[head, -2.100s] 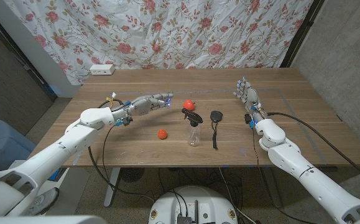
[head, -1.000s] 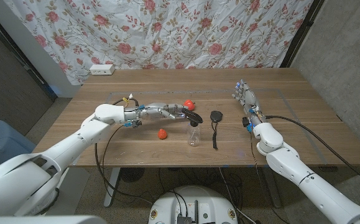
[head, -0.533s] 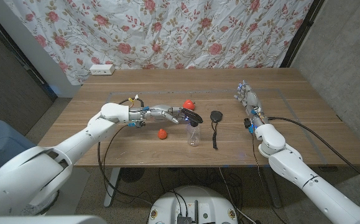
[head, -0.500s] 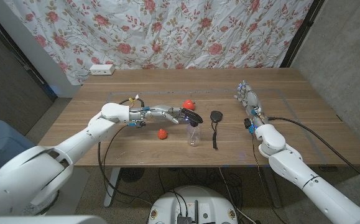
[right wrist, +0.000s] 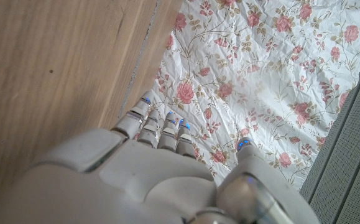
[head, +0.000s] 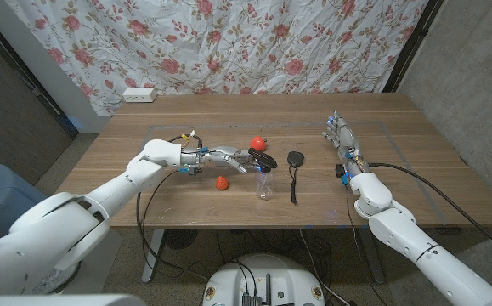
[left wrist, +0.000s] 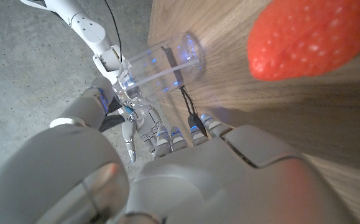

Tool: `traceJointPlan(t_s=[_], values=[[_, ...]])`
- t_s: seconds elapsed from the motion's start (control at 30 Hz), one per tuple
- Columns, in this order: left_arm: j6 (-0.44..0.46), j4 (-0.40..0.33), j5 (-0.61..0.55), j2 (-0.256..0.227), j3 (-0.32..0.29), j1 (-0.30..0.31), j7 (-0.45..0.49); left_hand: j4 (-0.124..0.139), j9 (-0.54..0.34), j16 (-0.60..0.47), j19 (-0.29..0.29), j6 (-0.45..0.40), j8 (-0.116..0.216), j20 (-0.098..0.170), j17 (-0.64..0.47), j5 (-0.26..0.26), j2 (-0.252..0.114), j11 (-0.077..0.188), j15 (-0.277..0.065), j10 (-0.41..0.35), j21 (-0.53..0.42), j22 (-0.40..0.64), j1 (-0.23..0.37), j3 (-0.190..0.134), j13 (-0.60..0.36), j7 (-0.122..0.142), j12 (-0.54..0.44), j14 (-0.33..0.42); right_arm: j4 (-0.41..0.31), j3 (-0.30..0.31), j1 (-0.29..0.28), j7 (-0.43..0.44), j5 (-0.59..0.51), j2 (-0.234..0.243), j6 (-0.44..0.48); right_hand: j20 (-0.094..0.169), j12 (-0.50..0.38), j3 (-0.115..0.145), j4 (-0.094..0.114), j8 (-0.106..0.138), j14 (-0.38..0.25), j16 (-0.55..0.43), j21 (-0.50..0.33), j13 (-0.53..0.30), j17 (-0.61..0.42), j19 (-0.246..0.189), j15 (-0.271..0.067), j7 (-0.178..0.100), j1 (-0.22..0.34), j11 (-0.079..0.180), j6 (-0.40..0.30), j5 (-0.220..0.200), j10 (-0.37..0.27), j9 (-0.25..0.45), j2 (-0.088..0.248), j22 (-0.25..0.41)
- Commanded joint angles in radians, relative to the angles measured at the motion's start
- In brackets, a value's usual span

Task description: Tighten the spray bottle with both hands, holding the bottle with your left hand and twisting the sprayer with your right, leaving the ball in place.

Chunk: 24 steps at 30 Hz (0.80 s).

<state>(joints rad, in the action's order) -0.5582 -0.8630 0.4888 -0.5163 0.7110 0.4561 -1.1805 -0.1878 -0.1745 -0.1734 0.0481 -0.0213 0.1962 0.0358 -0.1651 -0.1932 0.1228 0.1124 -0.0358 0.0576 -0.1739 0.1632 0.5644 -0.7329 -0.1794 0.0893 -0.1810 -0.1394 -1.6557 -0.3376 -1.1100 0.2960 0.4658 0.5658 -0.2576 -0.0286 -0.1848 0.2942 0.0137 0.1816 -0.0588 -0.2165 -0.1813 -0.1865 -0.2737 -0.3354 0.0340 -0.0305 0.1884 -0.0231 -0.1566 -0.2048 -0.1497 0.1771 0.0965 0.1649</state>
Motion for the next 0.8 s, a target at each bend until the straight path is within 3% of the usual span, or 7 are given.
traceJointPlan(t_s=[0.03, 0.8], values=[[-0.038, 0.082, -0.01, 0.049, 0.018, -0.036, -0.058, -0.001, -0.002, -0.002, 0.002, -0.003, 0.005, 0.077, -0.005, -0.01, 0.003, 0.005, -0.025, 0.004, -0.005, 0.002, 0.017, -0.006, -0.003, 0.006, -0.005, -0.004, -0.023, 0.008, -0.016, -0.001, 0.003, 0.015, 0.017, -0.004, -0.005, 0.0, -0.006, 0.001, 0.0, 0.002, -0.005, -0.002, -0.003, 0.003, -0.006, -0.002, -0.009, -0.002, 0.007, 0.003, 0.002, 0.002, -0.004, 0.003], [-0.107, 0.209, -0.022, 0.128, 0.033, -0.077, -0.123, -0.001, -0.002, -0.011, -0.019, -0.027, 0.017, 0.07, -0.005, -0.003, 0.007, 0.009, -0.036, -0.03, -0.012, 0.002, 0.073, -0.011, -0.003, 0.0, -0.018, 0.027, -0.044, 0.025, -0.043, 0.016, -0.005, 0.024, 0.01, -0.004, -0.007, -0.002, -0.012, 0.002, -0.001, 0.0, -0.006, -0.002, -0.001, 0.004, -0.007, -0.003, -0.014, -0.001, 0.013, 0.003, 0.002, 0.002, -0.001, 0.003]])
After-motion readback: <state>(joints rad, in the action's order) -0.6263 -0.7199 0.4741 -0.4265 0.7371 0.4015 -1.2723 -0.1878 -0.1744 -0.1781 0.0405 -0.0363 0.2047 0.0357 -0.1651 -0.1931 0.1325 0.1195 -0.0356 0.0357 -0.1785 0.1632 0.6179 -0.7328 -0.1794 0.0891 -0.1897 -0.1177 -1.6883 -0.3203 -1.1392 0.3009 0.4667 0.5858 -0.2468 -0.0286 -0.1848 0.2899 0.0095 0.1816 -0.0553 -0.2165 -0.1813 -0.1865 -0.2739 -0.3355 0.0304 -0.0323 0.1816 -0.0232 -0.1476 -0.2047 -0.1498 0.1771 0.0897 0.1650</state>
